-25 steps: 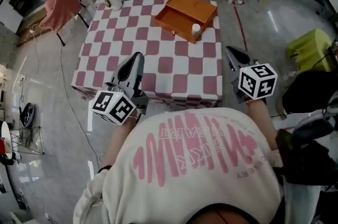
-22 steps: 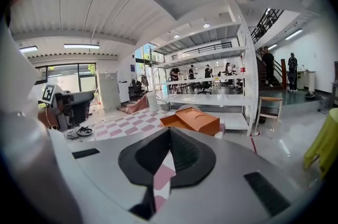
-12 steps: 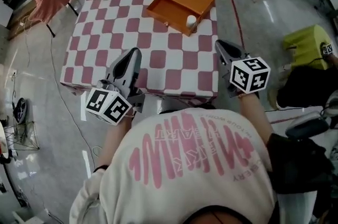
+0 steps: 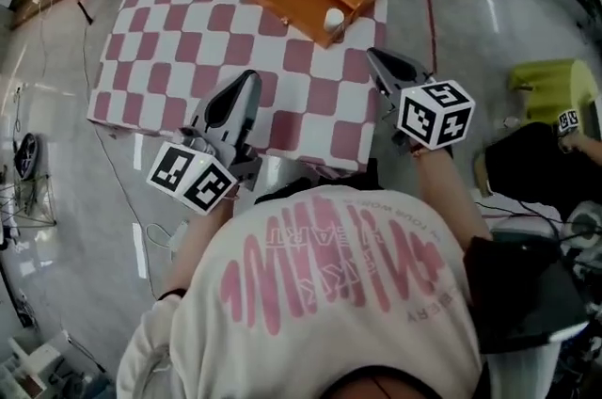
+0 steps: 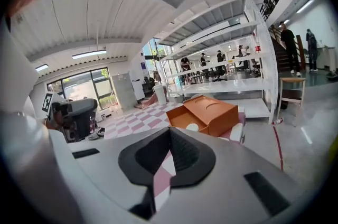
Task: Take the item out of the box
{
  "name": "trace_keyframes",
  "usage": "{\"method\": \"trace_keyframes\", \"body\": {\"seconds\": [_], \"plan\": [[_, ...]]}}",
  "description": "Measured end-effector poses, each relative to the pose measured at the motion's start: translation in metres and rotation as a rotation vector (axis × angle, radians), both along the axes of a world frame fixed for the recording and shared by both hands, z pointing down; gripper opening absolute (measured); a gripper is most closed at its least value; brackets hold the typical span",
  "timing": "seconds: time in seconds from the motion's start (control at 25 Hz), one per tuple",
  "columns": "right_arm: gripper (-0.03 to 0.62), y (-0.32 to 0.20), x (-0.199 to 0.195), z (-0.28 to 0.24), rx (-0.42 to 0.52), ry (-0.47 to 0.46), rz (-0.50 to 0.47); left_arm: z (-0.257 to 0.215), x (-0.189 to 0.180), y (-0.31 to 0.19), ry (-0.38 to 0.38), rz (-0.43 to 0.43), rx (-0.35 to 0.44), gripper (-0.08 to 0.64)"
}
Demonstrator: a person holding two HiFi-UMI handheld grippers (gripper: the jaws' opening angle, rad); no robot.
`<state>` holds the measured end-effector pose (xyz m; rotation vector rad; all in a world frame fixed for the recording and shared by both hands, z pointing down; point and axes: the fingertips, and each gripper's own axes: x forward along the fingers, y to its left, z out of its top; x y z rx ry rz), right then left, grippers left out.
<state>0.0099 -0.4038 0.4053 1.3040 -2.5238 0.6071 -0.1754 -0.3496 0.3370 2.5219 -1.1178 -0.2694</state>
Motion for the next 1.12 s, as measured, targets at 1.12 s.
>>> {"method": "trace_keyframes", "body": {"seconds": [1.12], "plan": [[0.006,-0.113,-0.007,0.068,-0.132,0.059,-0.493,0.073,0.053,-0.023,-0.027,-0.501,-0.214,0.008]]}}
